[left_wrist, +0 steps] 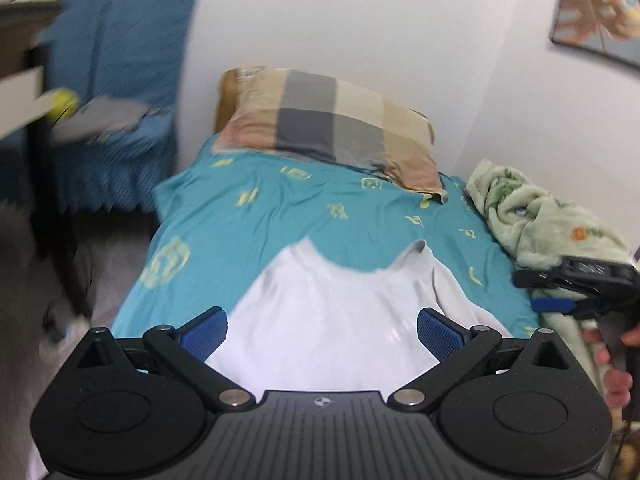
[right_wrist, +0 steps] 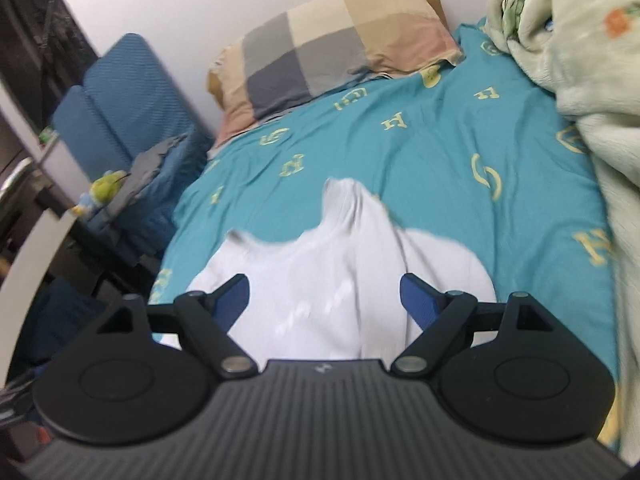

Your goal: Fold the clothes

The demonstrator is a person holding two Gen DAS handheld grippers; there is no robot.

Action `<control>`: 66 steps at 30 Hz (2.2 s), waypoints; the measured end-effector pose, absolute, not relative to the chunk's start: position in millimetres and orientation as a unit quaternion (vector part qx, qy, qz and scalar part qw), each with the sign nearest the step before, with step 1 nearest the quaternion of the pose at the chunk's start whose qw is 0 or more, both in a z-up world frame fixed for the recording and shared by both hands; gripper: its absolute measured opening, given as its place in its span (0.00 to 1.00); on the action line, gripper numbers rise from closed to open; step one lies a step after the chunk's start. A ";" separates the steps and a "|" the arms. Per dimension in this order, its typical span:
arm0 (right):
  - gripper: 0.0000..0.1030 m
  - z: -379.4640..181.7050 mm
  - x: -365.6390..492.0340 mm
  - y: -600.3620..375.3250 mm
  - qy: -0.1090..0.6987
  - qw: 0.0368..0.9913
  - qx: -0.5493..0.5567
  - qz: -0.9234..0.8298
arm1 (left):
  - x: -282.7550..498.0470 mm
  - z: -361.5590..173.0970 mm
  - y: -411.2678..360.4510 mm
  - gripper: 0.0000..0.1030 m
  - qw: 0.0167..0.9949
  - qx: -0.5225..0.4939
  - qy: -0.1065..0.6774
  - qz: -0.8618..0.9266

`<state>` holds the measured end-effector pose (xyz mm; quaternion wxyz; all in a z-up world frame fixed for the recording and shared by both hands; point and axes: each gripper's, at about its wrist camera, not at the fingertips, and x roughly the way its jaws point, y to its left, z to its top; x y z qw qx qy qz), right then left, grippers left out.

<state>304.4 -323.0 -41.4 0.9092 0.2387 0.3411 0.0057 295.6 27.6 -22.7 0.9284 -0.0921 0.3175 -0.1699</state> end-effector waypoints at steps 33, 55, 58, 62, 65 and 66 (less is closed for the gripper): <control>0.81 -93.7 165.4 -277.9 0.385 0.868 0.314 0.020 | 238.8 -147.3 140.0 0.42 0.847 -0.365 0.386 -0.013; 0.81 -87.3 160.9 -292.9 0.363 0.876 0.317 -0.015 | 322.5 1.2 152.5 0.03 0.940 -0.196 0.275 0.047; 0.81 -88.6 166.0 -300.5 0.357 0.875 0.325 -0.031 | 359.2 11.0 156.3 0.03 0.945 -0.151 0.278 0.077; 0.81 -91.6 173.7 -309.6 0.345 0.878 0.328 -0.058 | 406.4 -7.8 157.7 0.03 0.939 -0.102 0.305 0.122; 0.81 -97.2 182.3 -316.0 0.345 0.878 0.325 -0.073 | 426.4 -44.0 169.9 0.03 0.928 -0.096 0.331 0.141; 0.81 -100.7 185.5 -317.5 0.347 0.877 0.323 -0.076 | 430.8 -55.7 172.8 0.03 0.926 -0.107 0.335 0.137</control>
